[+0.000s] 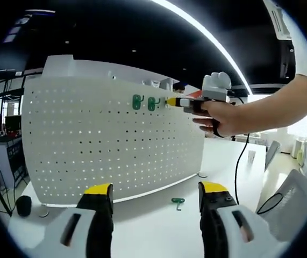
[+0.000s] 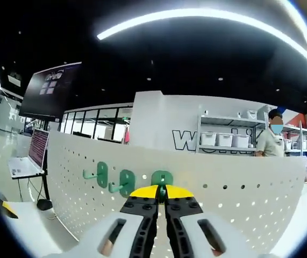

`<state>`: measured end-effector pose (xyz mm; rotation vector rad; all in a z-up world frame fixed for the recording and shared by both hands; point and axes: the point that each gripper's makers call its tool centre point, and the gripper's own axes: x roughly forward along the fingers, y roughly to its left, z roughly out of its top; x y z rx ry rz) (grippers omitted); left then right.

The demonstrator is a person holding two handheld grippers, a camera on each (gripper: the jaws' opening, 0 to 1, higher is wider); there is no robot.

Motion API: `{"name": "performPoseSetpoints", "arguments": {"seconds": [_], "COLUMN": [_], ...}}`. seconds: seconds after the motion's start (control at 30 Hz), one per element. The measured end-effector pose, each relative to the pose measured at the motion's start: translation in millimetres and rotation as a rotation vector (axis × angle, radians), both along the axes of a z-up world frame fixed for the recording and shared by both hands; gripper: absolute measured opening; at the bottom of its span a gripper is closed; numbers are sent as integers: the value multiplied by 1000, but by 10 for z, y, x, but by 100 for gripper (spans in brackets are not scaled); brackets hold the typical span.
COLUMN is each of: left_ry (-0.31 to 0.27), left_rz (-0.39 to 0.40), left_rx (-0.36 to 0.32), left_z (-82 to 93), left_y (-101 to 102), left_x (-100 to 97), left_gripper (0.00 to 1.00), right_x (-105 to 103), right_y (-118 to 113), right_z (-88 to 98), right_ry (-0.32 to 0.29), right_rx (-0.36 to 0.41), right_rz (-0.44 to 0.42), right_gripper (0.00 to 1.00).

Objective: Insert the hook assembly into the mounting plate slot until the hook locks in place.

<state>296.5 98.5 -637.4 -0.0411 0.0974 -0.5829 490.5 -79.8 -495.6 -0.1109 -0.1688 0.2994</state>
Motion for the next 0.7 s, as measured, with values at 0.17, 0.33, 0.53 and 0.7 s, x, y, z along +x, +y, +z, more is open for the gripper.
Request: {"name": "performPoseSetpoints", "arguments": {"seconds": [0.17,0.33,0.53,0.7], "left_ry": [-10,-15,-16,-6], "left_rz": [6,16,17,18], "left_rx": [3,-6,-9,-20], "left_z": [47,75,82,64], "left_y": [33,85,94,106], "left_x": [12,27,22,11], "left_gripper": [65,64,64,65], "right_x": [47,64,76,87], "right_y": [-37,-4,-6,-9], "right_z": [-19,-60,-69,-70], "right_ry": [11,23,30,34], "right_rx": [10,16,38,53], "right_rz": [-10,-14,-56,-89], "right_gripper": [2,2,2,2]}}
